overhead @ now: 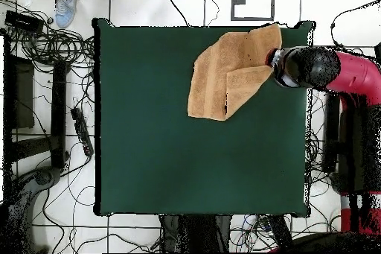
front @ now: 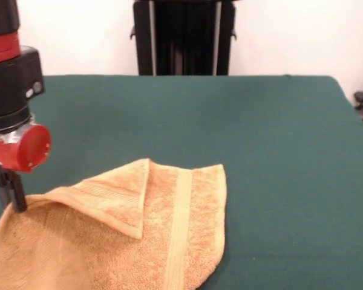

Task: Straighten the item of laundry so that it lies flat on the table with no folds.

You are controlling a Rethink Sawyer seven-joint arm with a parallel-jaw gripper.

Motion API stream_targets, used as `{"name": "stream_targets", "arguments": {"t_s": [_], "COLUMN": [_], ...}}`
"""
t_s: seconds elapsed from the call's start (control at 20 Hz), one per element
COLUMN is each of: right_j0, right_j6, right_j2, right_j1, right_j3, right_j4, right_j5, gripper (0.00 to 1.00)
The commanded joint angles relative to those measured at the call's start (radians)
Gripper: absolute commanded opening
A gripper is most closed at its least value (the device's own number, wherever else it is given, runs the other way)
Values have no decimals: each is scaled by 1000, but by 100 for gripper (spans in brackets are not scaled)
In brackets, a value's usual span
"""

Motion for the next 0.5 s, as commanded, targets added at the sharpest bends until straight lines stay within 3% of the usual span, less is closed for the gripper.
{"name": "stream_targets", "arguments": {"t_s": [0.05, 0.35, 0.5], "right_j0": [1, -16, -15], "right_j6": [-310, -152, -126], "right_j2": [27, -13, -18], "right_j1": [73, 22, 11], "right_j3": [17, 168, 199], "right_j4": [-18, -11, -11], "right_j5": [29, -97, -116], "gripper": [0, 0, 0]}}
